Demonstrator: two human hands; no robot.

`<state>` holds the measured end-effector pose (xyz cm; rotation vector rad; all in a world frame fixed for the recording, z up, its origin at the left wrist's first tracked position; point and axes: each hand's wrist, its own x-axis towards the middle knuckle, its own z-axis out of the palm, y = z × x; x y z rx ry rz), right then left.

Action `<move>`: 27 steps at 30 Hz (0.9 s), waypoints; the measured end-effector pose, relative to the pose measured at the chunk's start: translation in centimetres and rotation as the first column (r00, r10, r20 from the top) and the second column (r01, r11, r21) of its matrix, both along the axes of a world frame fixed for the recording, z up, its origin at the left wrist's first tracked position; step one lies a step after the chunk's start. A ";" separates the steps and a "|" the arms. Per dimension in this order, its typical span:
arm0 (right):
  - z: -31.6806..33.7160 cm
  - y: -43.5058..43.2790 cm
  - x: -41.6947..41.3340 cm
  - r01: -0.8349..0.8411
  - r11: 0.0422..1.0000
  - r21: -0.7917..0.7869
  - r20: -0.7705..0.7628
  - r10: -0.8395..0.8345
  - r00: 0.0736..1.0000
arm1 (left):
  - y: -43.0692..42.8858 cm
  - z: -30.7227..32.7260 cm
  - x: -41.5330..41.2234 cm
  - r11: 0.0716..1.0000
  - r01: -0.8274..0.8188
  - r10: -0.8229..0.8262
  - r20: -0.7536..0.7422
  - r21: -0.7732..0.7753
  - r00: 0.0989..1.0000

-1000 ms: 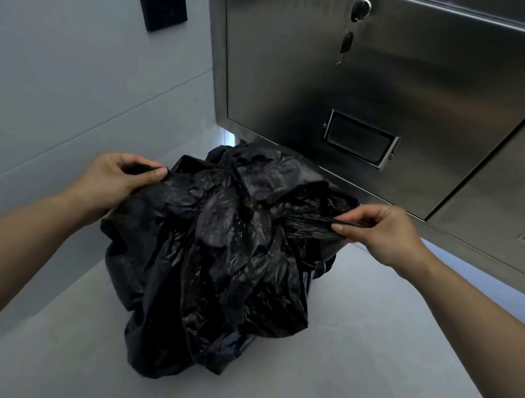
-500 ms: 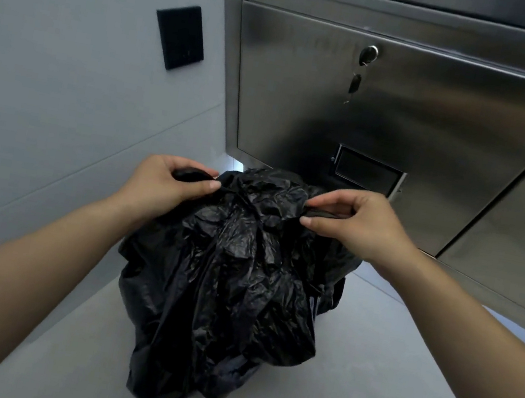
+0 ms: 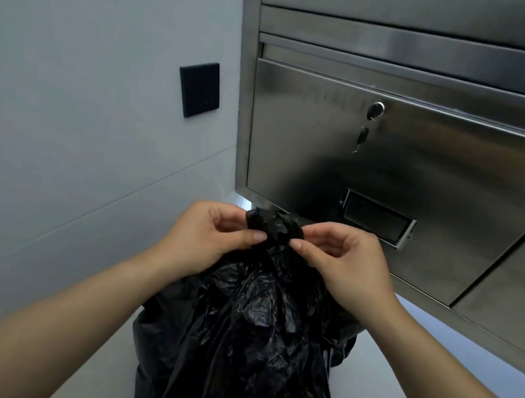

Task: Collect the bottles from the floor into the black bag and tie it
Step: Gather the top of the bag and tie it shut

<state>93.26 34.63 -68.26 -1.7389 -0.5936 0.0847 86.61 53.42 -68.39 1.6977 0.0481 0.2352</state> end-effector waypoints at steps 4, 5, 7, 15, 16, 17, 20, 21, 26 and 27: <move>-0.6 0.7 -0.2 0.053 0.999 0.008 -0.029 -0.053 0.998 | -0.3 0.0 0.0 0.993 0.056 -0.061 0.051 0.103 0.997; -0.7 0.9 -0.3 0.049 0.999 0.012 -0.034 -0.049 0.998 | -0.4 -0.1 -0.1 0.989 0.048 -0.057 0.061 0.137 0.997; -0.7 1.0 -0.7 0.014 1.000 0.021 -0.037 -0.013 0.999 | -0.5 -0.3 -0.1 0.988 0.025 -0.037 0.073 0.155 0.997; -1.1 0.7 -0.8 -0.178 0.982 -0.058 -0.096 0.172 0.980 | -0.4 -0.9 0.2 0.980 -0.021 0.002 0.092 0.199 0.996; -1.1 0.6 -0.9 -0.193 0.981 -0.038 -0.117 0.187 0.975 | -0.4 -0.9 0.2 0.979 -0.037 0.018 0.096 0.201 0.995; -1.1 0.7 -1.0 -0.193 0.981 -0.012 -0.131 0.189 0.973 | -0.5 -1.1 0.2 0.978 -0.059 0.040 0.100 0.202 0.994; -1.3 1.0 -1.3 -0.128 0.992 0.014 -0.127 0.128 0.984 | -0.8 -1.6 0.2 0.963 -0.098 0.071 0.114 0.249 0.991; -1.4 1.1 -1.2 -0.095 0.995 0.007 -0.120 0.095 0.988 | -0.9 -1.7 0.2 0.957 -0.111 0.084 0.111 0.268 0.990; -2.0 1.3 -0.6 0.002 0.998 -0.070 -0.172 -0.014 0.985 | -0.7 -2.4 0.2 0.947 -0.140 0.127 0.062 0.290 0.990; -2.2 1.3 -0.6 0.008 0.996 -0.084 -0.180 -0.023 0.983 | -0.8 -2.5 0.2 0.951 -0.127 0.115 0.060 0.282 0.992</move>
